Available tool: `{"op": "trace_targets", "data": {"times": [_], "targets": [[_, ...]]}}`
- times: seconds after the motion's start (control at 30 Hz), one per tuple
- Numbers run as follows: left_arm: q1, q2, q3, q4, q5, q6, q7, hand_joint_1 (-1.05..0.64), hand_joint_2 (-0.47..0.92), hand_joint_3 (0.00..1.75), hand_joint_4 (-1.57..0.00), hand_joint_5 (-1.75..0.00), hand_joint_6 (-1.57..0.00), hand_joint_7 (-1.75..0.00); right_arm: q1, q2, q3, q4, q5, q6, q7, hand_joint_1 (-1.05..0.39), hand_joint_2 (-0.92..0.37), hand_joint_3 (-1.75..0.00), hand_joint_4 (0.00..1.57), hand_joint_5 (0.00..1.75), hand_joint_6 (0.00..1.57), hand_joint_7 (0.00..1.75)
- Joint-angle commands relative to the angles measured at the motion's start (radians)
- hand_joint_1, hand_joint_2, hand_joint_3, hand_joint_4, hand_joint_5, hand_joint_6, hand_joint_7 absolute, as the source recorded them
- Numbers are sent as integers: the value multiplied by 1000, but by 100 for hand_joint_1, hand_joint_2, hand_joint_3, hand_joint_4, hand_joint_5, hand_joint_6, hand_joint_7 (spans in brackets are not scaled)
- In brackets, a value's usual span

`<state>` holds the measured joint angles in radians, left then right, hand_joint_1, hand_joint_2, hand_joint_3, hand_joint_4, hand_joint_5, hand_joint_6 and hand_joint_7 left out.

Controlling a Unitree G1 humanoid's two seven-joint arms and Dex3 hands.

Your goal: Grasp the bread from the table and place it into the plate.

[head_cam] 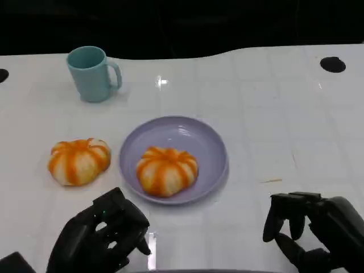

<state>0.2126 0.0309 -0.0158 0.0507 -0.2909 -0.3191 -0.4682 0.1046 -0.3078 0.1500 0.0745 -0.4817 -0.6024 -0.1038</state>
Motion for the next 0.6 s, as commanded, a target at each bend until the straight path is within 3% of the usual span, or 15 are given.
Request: {"op": "trace_targets", "data": {"times": [0.03, 0.6], "targets": [[-11, 12, 10, 21, 10, -18, 2, -55, 92, 31, -64, -175, -59, -149, -24, -5, -8, 51, -11, -40, -40, -4, -21, -143, 85, 175, 77, 143], [-23, 16, 19, 39, -4, -25, -13, -53, 92, 32, -68, -175, -60, -150, -53, -1, 4, 113, -52, -76, -102, -7, -16, -147, 88, 172, 80, 141]]}}
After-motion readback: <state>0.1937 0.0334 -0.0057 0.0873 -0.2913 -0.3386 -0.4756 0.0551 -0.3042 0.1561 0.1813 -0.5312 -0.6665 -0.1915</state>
